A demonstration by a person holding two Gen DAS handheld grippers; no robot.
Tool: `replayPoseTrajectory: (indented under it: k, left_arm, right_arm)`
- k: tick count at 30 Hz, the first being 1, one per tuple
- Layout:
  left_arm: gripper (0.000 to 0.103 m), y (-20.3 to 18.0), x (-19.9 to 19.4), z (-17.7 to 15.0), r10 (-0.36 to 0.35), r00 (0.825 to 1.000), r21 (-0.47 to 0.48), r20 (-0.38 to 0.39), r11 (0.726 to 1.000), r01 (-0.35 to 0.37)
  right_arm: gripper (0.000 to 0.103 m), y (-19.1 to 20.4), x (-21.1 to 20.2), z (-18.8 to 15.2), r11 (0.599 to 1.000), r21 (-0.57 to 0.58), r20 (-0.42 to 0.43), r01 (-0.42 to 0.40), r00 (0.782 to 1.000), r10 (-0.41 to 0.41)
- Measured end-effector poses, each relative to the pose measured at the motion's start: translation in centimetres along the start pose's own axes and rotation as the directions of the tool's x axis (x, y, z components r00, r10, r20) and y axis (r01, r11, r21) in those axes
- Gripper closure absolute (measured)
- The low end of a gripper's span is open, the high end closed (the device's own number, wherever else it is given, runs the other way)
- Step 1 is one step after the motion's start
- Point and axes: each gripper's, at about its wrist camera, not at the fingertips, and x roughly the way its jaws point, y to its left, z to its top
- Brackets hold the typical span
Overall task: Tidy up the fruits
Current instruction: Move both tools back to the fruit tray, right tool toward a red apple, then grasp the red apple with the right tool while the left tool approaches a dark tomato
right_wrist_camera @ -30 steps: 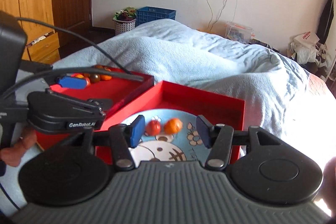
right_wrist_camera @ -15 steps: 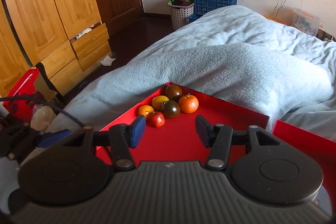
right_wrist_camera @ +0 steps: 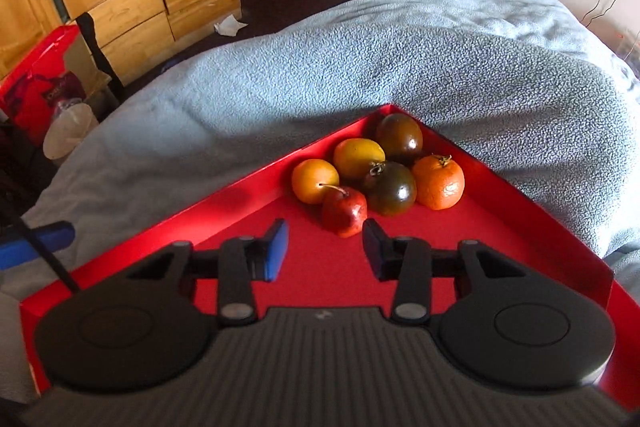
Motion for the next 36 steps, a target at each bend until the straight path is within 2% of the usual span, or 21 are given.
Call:
replayPoseTrajectory:
  k: [5,7,8,13,17,23,25,28,31,34,36]
  left_arm:
    - [0.035,0.4,0.3,0.3,0.005,1.000,-0.010,0.005,1.000,-0.004]
    - [0.035,0.4,0.4,0.5,0.008,1.000,-0.010,0.006,1.000,-0.008]
    - [0.035,0.4,0.4,0.5,0.008,1.000,-0.010,0.006,1.000,-0.008]
    - [0.035,-0.5,0.5,1.5,0.002,1.000,0.024,0.031,1.000,-0.002]
    - [0.035,-2.0,1.1,3.8,-0.013,0.997,0.066,0.082,0.998,0.007]
    - [0.035,-4.6,6.2,8.3,-0.039,0.995,0.074,0.096,0.997,0.032]
    - [0.035,-5.4,9.0,9.2,-0.035,0.997,0.062,0.067,0.998,0.031]
    - [0.036,-6.1,12.3,9.8,-0.015,1.000,0.051,0.020,0.999,0.014]
    - [0.036,-7.3,14.7,9.8,0.063,0.998,0.080,0.004,0.995,-0.063]
    - [0.036,-7.4,16.5,9.0,0.088,0.996,0.092,-0.019,0.992,-0.086]
    - [0.036,-7.5,16.6,8.5,0.094,0.996,0.099,0.009,0.991,-0.094]
  right_arm:
    - [0.059,-0.8,2.0,0.4,0.999,0.049,0.008,0.011,1.000,-0.011]
    - [0.072,-0.9,1.8,0.1,0.999,0.039,0.011,0.032,0.999,-0.032]
    - [0.072,-1.1,1.4,-0.1,0.999,0.046,0.014,0.023,1.000,-0.024]
    - [0.072,-2.6,-3.8,-1.0,0.997,0.061,0.093,0.037,0.995,-0.043]
    - [0.072,-4.9,-9.6,-2.4,0.989,0.116,0.196,0.087,0.975,-0.109]
    - [0.072,-8.7,-17.2,-5.8,0.962,0.234,0.306,0.144,0.928,-0.213]
    - [0.072,-9.3,-18.6,-6.9,0.956,0.255,0.321,0.149,0.919,-0.228]
    - [0.072,-9.4,-19.6,-8.3,0.955,0.261,0.336,0.142,0.914,-0.228]
    - [0.072,-9.4,-19.7,-9.3,0.957,0.263,0.348,0.120,0.914,-0.210]
    - [0.072,-9.5,-19.5,-9.9,0.960,0.263,0.362,0.097,0.912,-0.191]
    - [0.072,-9.6,-19.3,-10.1,0.961,0.260,0.366,0.090,0.912,-0.185]
